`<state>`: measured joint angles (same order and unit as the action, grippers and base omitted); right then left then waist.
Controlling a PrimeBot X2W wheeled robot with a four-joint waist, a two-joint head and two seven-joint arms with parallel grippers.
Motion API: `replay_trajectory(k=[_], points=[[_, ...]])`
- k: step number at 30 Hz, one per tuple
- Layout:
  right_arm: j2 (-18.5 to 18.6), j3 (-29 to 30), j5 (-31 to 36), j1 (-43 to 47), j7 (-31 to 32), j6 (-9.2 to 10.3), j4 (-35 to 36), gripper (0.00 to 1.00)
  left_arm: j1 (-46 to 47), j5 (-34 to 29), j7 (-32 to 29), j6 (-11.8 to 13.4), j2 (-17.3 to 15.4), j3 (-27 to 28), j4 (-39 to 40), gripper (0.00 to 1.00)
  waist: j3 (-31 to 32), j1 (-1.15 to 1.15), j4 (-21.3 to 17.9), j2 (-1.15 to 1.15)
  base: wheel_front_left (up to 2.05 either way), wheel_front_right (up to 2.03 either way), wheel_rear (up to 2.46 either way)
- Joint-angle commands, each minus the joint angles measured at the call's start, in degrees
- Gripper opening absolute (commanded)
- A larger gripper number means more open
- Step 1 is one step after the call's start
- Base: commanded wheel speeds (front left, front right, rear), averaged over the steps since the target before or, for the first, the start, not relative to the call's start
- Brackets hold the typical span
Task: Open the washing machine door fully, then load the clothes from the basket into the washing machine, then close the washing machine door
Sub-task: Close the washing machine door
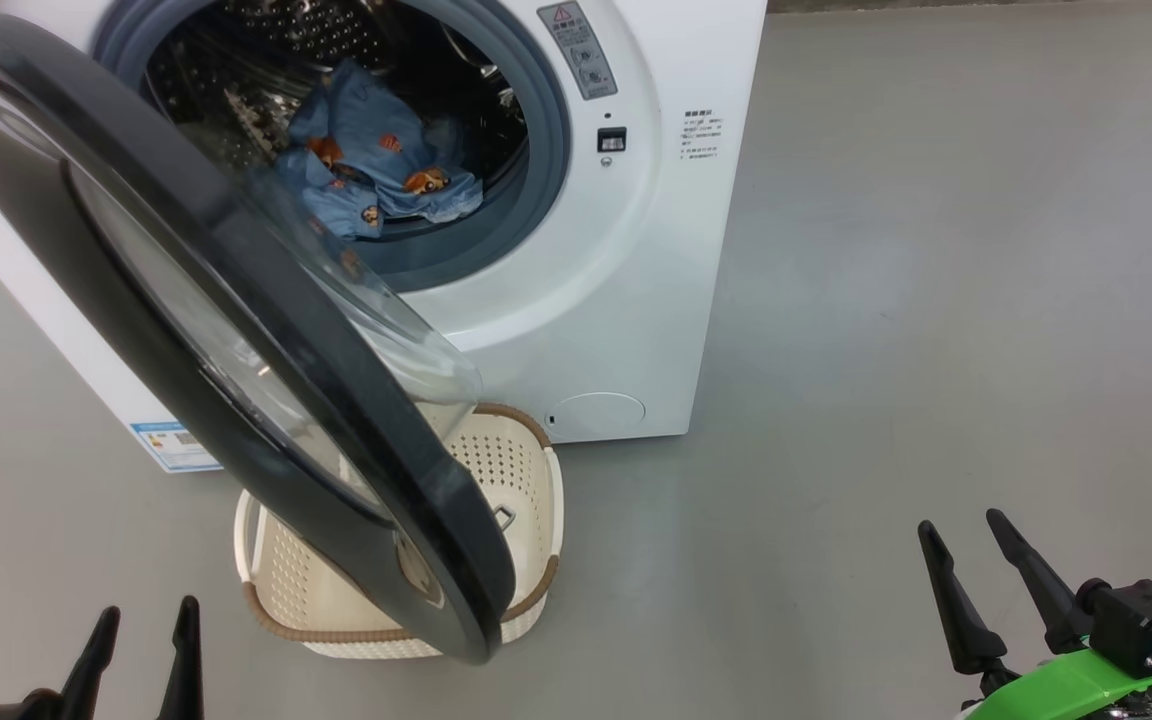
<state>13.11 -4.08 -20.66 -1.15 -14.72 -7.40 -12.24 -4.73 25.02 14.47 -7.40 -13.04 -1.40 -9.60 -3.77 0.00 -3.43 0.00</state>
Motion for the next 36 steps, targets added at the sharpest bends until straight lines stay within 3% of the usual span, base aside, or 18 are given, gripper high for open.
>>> replay_trajectory(k=[1,2,3,4,6,7,13,21,28,36], points=[[0.7,-0.8,0.7,-0.1,-0.3,-0.09,1.5,1.00,1.0,-0.6,0.5,-0.1,-1.0,2.2,1.5,1.00,0.0,0.00,0.1,0.00,0.00,0.00,0.00],[0.6,-0.8,0.8,-0.1,-0.3,-0.09,1.6,1.00,1.0,-0.7,0.5,-0.1,-0.9,2.2,1.6,1.00,0.1,0.00,0.2,0.00,0.00,0.00,0.00],[0.4,-0.9,0.7,0.0,-0.3,-0.09,1.6,0.81,1.0,-0.7,0.5,-0.1,-0.9,2.1,1.7,1.00,0.1,0.00,0.3,0.00,0.00,0.00,0.00],[0.3,-1.3,0.7,0.1,-0.3,-0.09,1.7,0.45,1.0,-0.8,0.5,-0.1,-0.8,2.0,1.8,1.00,0.2,0.00,0.5,0.00,0.00,0.00,0.00],[-0.2,-1.6,0.5,0.2,-0.3,-0.09,1.7,0.04,1.0,-0.9,0.5,-0.1,-0.6,1.6,1.9,1.00,0.5,0.00,1.0,0.00,0.00,0.00,0.00],[-0.4,-1.8,0.4,0.3,-0.3,-0.09,1.8,0.00,1.0,-0.9,0.5,-0.1,-0.5,1.4,2.0,1.00,0.6,0.00,1.2,0.00,0.00,0.00,0.00],[-2.0,-3.2,0.5,-1.6,-0.3,-0.09,4.4,0.00,0.0,-1.5,0.5,-0.1,0.3,2.1,2.7,1.00,1.4,0.00,2.4,0.00,0.00,0.00,0.00],[-2.9,-9.0,0.5,-7.5,-0.3,-0.09,15.2,0.00,-0.6,-2.1,0.5,-0.1,1.1,2.9,4.6,1.00,2.1,0.00,5.4,0.00,0.00,0.00,0.00],[-3.7,-16.9,0.4,-11.6,-0.3,-0.09,23.4,0.00,-0.9,-2.7,0.5,-0.1,2.0,3.2,6.5,1.00,2.7,0.00,8.3,0.00,0.00,0.00,0.00],[-4.7,-26.9,0.5,-13.2,-0.3,-0.09,26.0,0.00,-1.2,-2.6,0.5,-0.1,2.5,3.5,7.3,1.00,2.9,0.00,11.3,0.00,0.00,0.00,0.00]])
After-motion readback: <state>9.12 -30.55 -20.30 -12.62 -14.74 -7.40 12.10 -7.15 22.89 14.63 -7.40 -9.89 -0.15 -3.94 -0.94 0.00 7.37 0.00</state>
